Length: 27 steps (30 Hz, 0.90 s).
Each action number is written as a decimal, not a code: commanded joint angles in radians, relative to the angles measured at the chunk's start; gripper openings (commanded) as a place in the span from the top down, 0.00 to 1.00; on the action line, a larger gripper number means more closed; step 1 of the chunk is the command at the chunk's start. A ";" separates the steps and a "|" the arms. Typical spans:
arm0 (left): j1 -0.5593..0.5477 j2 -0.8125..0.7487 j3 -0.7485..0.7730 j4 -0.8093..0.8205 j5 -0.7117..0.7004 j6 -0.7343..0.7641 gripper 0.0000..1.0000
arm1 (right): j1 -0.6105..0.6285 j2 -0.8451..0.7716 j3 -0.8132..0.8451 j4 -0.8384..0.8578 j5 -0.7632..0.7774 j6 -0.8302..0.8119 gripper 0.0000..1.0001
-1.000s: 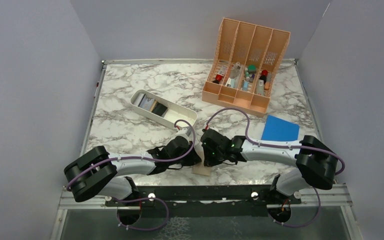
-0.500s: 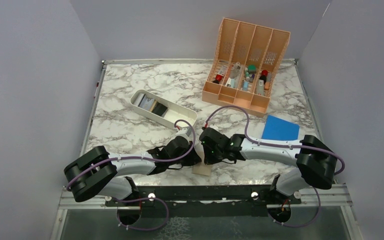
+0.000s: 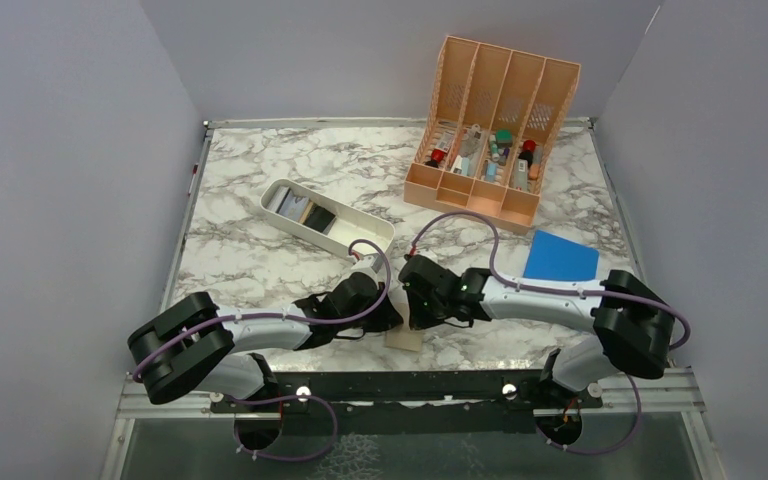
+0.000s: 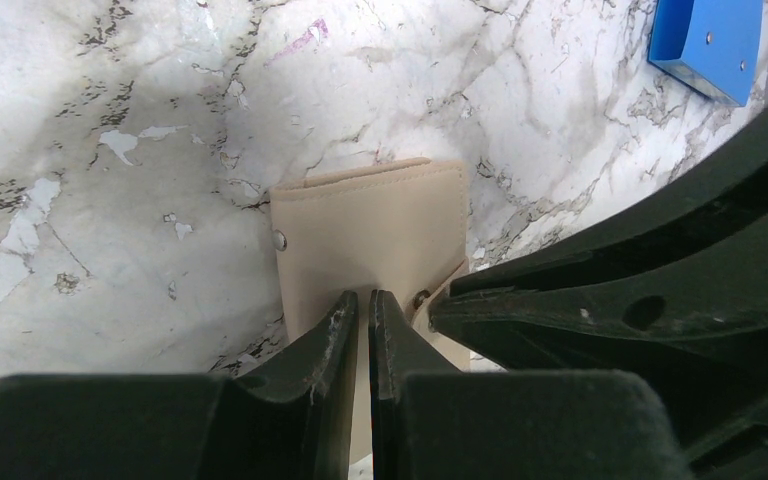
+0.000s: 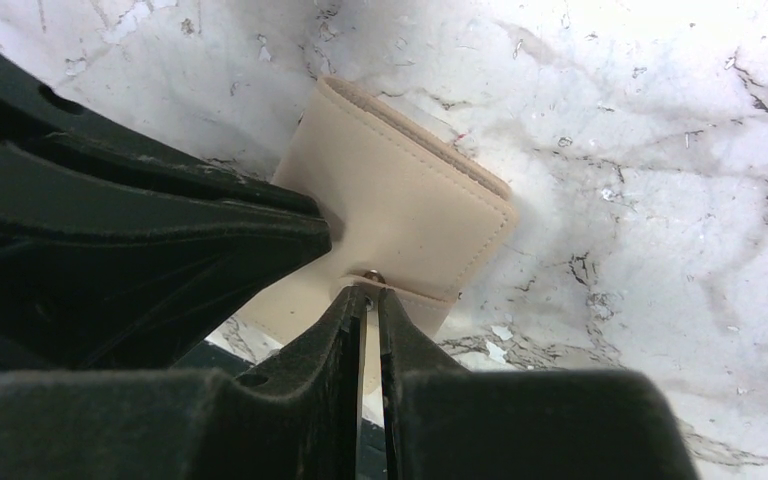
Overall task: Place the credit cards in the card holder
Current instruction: Close the card holder at the center of the board.
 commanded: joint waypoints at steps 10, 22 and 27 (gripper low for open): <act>-0.013 0.008 -0.017 -0.038 -0.013 -0.001 0.87 | 0.039 -0.054 -0.009 -0.014 0.011 0.023 0.83; -0.013 -0.001 -0.018 -0.041 -0.015 -0.002 0.87 | 0.076 0.004 0.026 -0.078 0.124 0.044 0.80; -0.013 0.006 -0.017 -0.037 -0.012 -0.001 0.87 | 0.078 0.026 0.038 -0.075 0.142 0.044 0.80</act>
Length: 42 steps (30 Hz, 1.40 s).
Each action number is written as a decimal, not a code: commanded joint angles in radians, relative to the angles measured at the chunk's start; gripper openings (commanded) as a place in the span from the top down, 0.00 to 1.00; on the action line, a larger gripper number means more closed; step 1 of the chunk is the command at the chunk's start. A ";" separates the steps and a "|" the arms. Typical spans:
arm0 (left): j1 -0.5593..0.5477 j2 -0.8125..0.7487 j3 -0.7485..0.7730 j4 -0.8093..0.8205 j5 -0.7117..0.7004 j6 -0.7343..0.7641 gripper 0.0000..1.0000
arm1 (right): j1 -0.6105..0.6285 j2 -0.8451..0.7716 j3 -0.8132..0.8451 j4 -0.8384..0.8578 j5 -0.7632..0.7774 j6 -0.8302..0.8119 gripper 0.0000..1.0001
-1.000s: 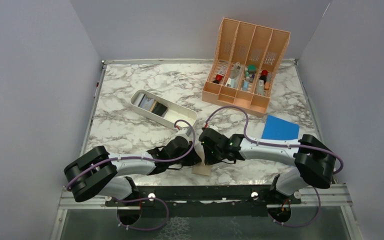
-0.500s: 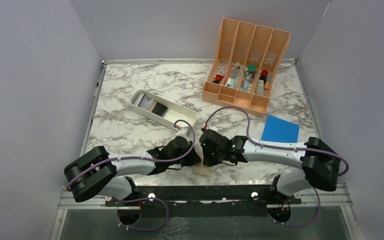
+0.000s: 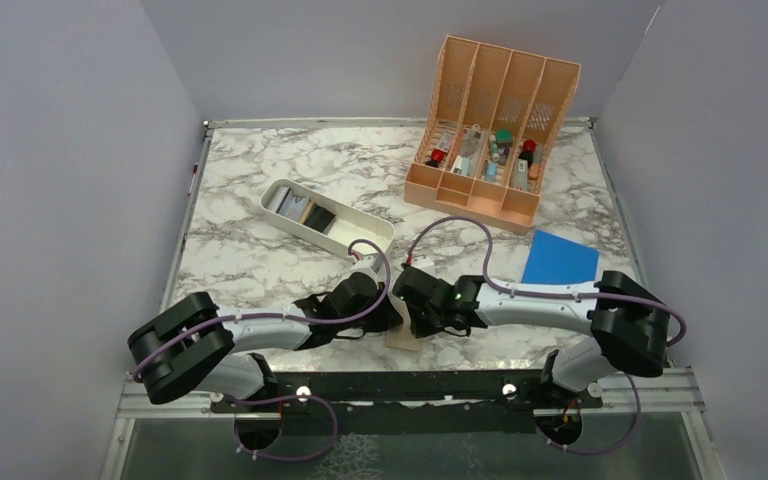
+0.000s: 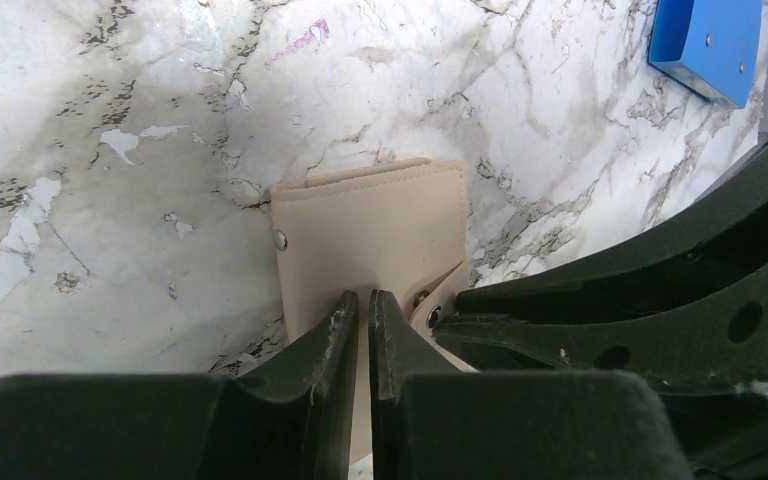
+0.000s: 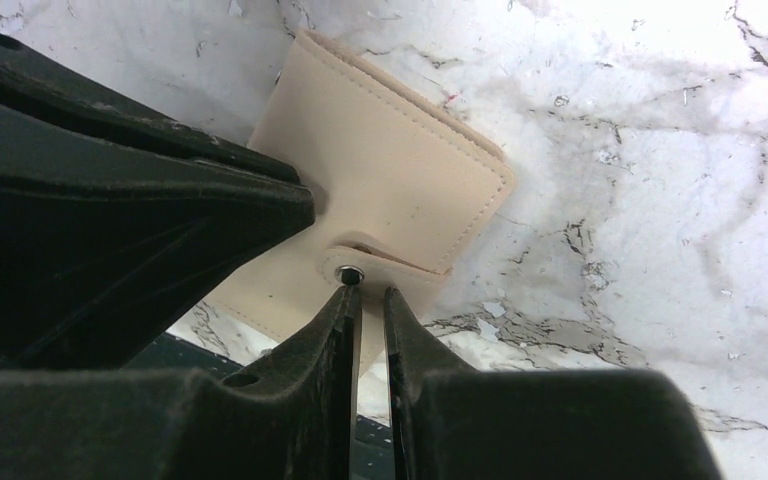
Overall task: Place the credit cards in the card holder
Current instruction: Close the card holder at the center of the board.
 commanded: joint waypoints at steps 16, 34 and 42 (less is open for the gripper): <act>-0.013 0.004 -0.025 -0.032 -0.008 0.002 0.87 | 0.009 0.025 0.053 0.011 0.041 0.017 0.83; -0.013 -0.002 -0.027 -0.031 -0.009 0.002 0.87 | 0.009 0.078 0.061 0.001 0.097 0.029 0.84; -0.013 -0.001 -0.034 -0.027 -0.009 -0.002 0.87 | 0.010 0.075 0.063 -0.011 0.114 0.039 0.86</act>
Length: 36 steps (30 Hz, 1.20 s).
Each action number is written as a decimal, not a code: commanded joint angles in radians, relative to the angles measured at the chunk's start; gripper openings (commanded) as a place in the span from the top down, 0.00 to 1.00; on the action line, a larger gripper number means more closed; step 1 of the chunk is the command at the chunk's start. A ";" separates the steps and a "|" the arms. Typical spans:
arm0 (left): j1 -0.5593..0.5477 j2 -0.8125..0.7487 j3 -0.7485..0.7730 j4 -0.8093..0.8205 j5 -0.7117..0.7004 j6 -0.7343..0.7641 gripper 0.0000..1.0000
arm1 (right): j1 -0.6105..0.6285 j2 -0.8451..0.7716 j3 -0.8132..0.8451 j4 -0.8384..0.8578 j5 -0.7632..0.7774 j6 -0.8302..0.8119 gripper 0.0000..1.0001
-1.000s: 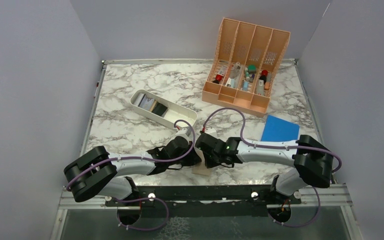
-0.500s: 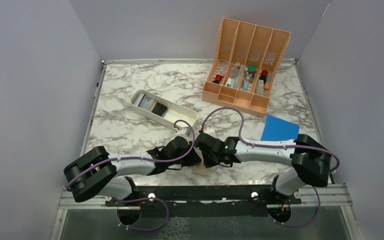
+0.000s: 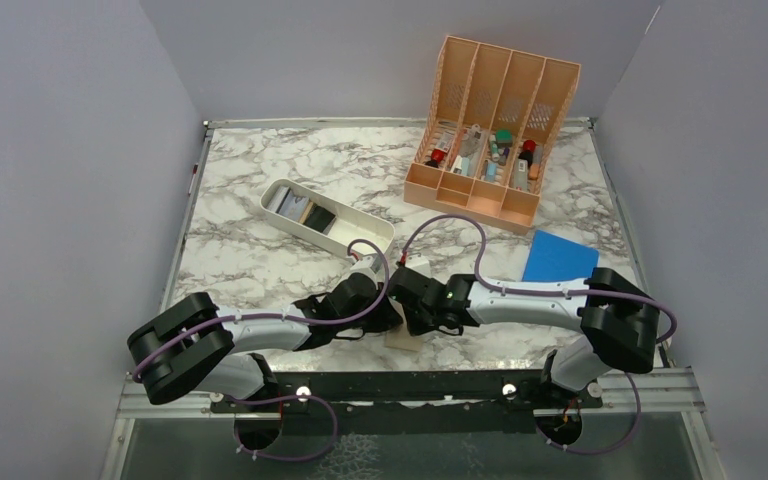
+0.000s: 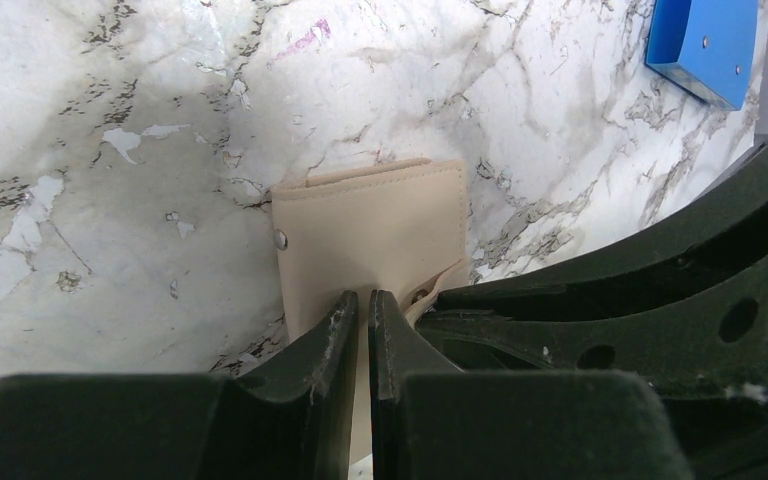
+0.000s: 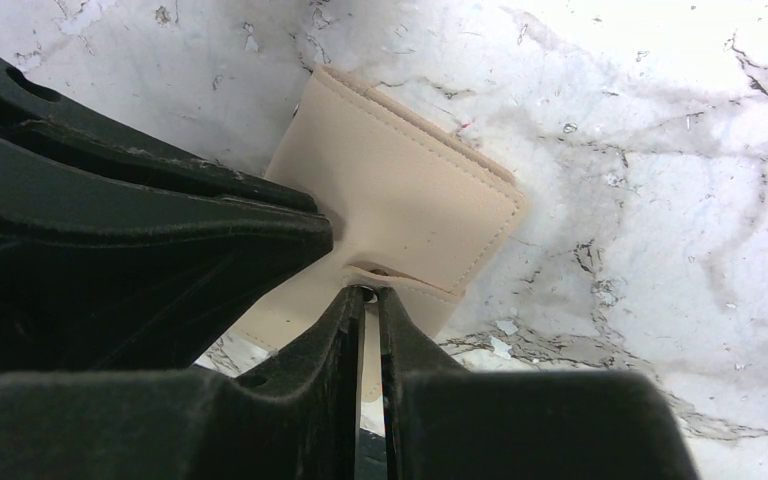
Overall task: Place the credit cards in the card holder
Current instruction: Close the card holder at the center of the board.
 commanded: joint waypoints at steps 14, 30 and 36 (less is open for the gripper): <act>-0.013 -0.003 -0.032 -0.031 -0.006 -0.001 0.87 | 0.000 0.025 0.040 -0.010 0.089 0.016 0.86; -0.013 -0.014 -0.035 -0.041 -0.011 0.001 0.87 | 0.001 0.015 -0.015 0.031 0.006 0.028 0.86; -0.013 -0.014 -0.034 -0.042 -0.013 0.001 0.87 | 0.001 0.016 -0.034 0.003 0.031 0.038 0.86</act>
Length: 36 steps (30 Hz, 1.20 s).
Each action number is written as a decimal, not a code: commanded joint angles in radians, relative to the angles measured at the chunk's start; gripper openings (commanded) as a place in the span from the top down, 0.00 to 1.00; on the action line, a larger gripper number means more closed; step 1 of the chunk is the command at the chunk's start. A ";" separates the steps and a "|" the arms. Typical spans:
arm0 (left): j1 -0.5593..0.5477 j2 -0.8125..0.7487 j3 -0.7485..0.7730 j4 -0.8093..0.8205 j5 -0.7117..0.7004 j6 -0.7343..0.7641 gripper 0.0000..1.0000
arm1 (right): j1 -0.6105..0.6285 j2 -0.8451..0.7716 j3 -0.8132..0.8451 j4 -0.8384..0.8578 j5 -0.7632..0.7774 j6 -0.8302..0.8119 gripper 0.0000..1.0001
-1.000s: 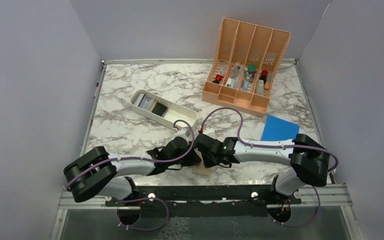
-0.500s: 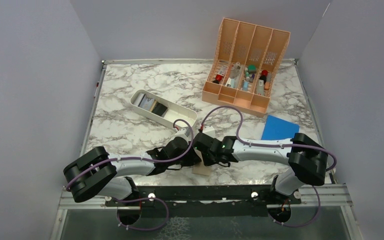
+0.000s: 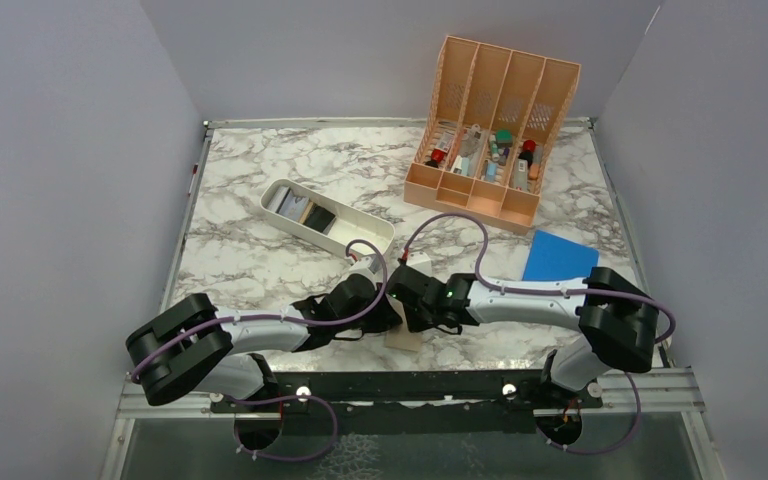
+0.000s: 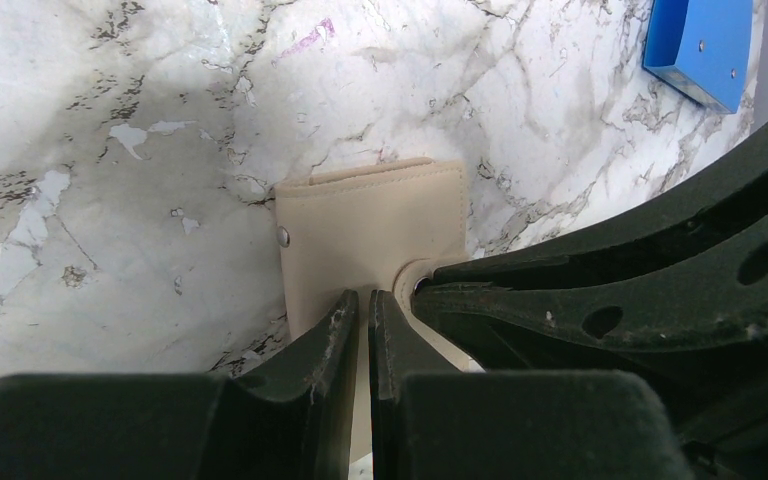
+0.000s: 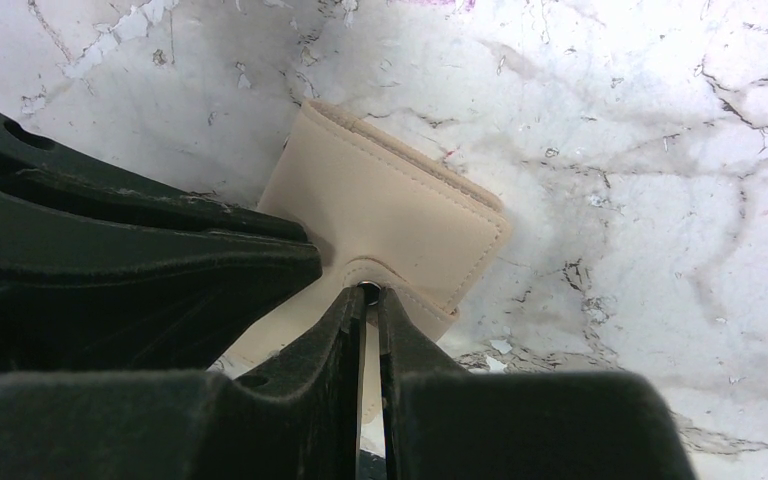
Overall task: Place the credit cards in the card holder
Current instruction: Close the card holder at the center of the board.
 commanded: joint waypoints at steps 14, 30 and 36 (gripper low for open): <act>-0.013 -0.024 -0.032 -0.060 -0.024 -0.006 0.87 | 0.001 0.040 -0.159 0.000 -0.075 0.082 0.87; 0.036 -0.128 -0.021 -0.144 -0.042 0.023 0.86 | 0.002 0.001 0.016 -0.200 -0.025 0.020 0.86; 0.072 -0.189 -0.016 -0.185 -0.032 0.048 0.86 | 0.002 0.000 0.099 -0.177 -0.019 -0.004 0.86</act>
